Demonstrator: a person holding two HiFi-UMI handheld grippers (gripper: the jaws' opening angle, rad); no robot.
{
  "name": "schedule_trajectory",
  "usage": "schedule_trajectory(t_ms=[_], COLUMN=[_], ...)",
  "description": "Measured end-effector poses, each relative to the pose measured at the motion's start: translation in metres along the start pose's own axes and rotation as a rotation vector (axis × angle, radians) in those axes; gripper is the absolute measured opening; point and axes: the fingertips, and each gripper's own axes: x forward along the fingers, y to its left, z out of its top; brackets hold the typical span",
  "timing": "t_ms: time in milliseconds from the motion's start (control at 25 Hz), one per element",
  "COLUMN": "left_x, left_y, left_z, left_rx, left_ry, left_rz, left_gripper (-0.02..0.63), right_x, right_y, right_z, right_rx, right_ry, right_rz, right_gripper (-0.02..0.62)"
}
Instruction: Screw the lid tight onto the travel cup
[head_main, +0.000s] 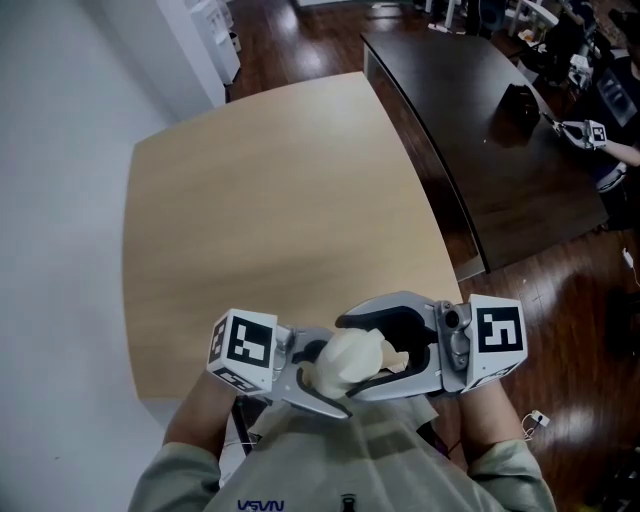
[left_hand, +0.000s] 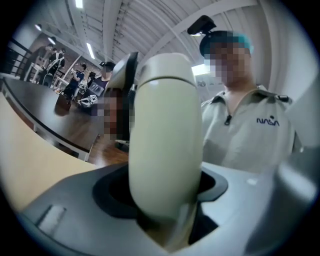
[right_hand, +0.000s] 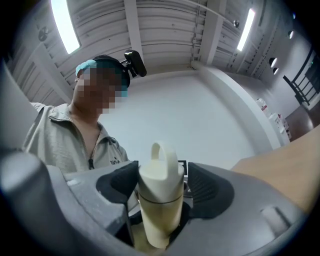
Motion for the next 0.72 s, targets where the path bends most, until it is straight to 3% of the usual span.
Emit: schedule_trajectory(t_ms=[160,320,440,720], left_x=[-0.002,-0.01,-0.021,-0.055], left_y=[0.006,0.023,0.049,0.116], left_z=[-0.003,-0.01,-0.014,-0.032], left_rx=[-0.006,-0.003,-0.01,-0.059], left_ry=[0.02,0.05,0.059,0.14], left_rz=[0.033,0.136,0.288,0.746], left_gripper=[0.321,0.321,0.321,0.321], right_x=[-0.001,-0.002,-0.008,-0.035], right_y=[-0.003,-0.015,-0.037,-0.095], right_z=[-0.002,-0.007,-0.012,-0.029], right_rx=[-0.018,-0.027,-0.029,0.066], right_ry=[0.012,0.021,0.011,-0.098], right_rz=[-0.031,-0.097,-0.223,-0.603], right_gripper=[0.289,0.282,0.281,0.281])
